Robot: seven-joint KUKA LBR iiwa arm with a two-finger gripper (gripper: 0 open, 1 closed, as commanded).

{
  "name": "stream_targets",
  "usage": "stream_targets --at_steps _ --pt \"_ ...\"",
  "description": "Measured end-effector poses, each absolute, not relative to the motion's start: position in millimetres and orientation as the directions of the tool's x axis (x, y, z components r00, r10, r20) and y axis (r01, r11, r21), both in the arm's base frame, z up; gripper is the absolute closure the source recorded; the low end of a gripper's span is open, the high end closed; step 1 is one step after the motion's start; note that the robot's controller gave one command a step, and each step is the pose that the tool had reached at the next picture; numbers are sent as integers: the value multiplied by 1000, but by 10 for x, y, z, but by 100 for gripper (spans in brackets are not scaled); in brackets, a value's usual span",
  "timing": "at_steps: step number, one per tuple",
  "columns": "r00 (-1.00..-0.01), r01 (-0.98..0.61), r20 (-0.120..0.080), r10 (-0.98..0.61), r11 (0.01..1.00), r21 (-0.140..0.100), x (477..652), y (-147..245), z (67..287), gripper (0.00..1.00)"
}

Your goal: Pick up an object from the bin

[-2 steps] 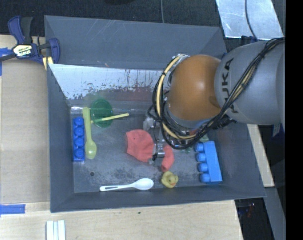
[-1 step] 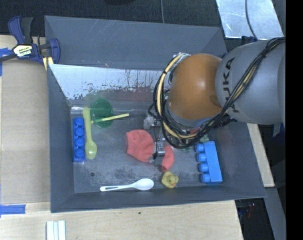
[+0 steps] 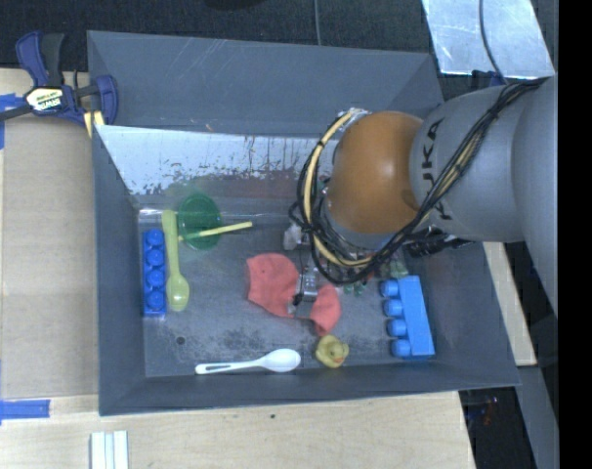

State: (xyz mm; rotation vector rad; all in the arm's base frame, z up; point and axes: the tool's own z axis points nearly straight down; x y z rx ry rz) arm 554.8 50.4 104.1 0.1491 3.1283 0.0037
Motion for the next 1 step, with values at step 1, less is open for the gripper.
stream_targets --at_steps 1 --pt "-991 137 -3 137 991 2 5495 337 795 0"
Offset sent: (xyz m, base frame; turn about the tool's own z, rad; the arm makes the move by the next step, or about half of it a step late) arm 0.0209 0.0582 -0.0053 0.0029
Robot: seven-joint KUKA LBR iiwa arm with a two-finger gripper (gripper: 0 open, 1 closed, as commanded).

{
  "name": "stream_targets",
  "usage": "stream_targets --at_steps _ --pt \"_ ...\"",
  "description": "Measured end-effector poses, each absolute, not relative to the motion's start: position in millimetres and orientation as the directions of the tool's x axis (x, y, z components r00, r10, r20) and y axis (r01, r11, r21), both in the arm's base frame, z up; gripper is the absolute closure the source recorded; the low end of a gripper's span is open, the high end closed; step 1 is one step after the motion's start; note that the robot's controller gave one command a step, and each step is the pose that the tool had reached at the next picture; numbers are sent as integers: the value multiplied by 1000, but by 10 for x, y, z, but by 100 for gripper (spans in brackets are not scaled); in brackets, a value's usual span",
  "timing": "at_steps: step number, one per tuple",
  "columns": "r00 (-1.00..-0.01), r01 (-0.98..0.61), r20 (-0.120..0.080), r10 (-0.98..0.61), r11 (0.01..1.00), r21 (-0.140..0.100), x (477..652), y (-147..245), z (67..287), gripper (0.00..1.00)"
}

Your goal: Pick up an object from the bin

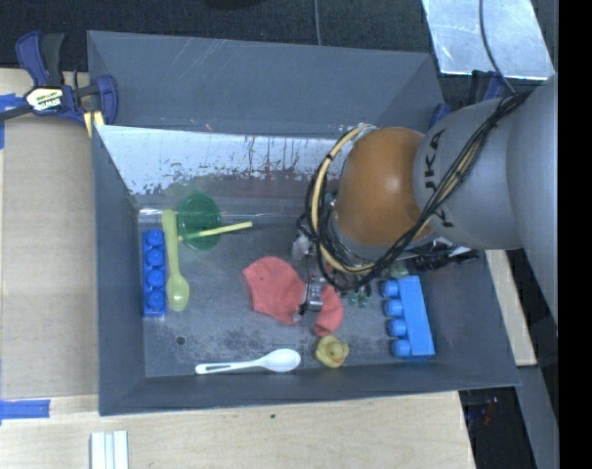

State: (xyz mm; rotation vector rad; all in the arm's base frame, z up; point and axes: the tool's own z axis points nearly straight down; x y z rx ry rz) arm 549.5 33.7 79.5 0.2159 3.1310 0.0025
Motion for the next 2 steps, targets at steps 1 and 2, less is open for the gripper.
stream_targets --at_steps 1,2 --pt "-994 111 -6 111 994 1 5688 855 924 0" --pt "-997 80 -2 80 997 5 5623 929 840 0"
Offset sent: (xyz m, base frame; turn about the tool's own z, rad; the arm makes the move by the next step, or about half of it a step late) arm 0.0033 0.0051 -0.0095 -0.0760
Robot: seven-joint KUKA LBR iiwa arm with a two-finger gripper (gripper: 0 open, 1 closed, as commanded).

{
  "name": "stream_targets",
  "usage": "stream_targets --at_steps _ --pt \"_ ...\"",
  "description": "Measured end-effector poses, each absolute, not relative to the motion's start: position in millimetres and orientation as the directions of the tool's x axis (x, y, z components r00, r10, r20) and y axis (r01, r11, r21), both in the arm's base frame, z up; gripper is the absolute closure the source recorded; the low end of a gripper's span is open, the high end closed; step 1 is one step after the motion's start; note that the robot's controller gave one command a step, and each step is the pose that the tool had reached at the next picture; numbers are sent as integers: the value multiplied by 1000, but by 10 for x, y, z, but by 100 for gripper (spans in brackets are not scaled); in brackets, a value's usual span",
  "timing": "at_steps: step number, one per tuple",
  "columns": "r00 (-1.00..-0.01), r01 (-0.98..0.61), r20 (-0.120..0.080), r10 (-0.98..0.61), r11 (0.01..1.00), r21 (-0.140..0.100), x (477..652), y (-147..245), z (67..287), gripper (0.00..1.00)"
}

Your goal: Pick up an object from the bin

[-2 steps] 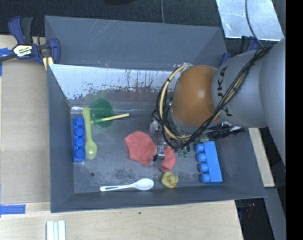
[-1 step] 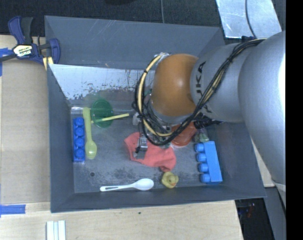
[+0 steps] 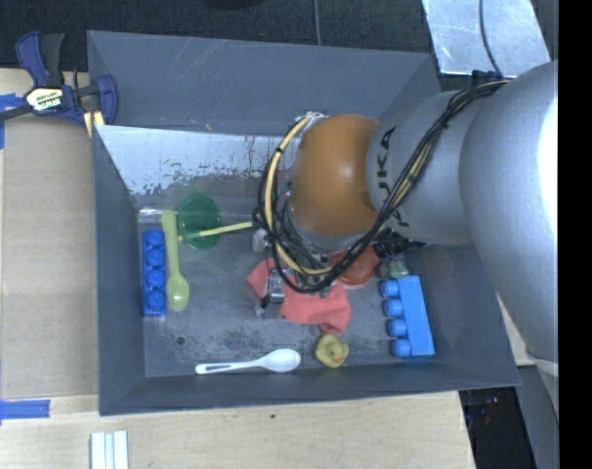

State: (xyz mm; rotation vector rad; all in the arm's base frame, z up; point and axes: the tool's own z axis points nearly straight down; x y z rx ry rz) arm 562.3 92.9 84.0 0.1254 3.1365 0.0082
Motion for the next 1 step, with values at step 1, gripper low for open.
stream_targets --at_steps 1 --pt "-1000 -11 -11 -11 1000 3 5686 381 712 0"
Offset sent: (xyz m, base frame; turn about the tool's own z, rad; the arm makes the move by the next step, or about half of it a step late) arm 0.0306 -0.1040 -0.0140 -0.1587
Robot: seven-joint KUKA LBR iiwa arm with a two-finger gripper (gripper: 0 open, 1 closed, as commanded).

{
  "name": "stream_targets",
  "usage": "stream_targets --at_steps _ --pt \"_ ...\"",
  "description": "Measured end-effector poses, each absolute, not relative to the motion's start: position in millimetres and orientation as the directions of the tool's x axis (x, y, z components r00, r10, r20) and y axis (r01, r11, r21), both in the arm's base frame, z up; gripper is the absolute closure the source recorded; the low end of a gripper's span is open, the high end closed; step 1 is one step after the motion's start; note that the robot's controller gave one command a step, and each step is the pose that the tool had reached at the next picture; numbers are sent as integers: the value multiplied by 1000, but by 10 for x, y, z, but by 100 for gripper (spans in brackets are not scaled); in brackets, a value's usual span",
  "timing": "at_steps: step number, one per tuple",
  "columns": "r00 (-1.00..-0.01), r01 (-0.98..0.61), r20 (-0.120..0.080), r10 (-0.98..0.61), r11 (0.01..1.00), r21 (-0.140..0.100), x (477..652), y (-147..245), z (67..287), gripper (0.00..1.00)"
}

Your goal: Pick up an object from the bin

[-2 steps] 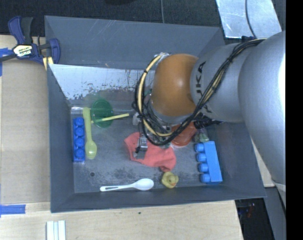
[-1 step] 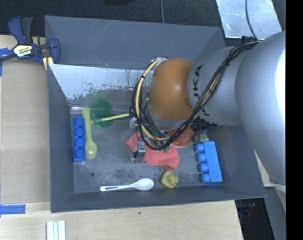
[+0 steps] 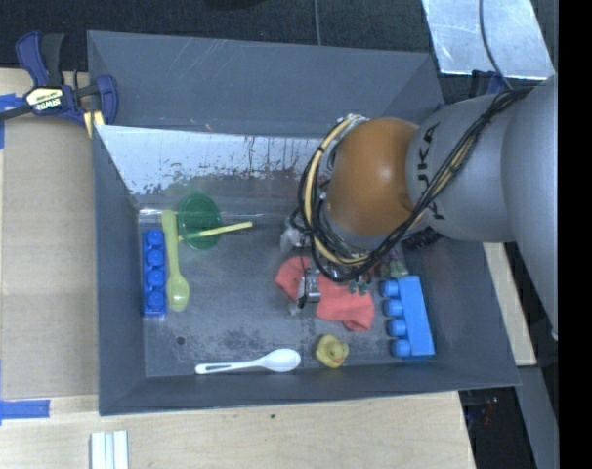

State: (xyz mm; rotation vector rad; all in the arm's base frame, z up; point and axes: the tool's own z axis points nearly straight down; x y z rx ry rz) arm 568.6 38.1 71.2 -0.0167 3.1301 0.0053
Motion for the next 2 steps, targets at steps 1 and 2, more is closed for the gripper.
stream_targets --at_steps 1,2 --pt "-997 -78 -9 -78 997 3 5907 -55 707 0" --pt "-993 118 -11 118 993 5 5930 -239 708 100"
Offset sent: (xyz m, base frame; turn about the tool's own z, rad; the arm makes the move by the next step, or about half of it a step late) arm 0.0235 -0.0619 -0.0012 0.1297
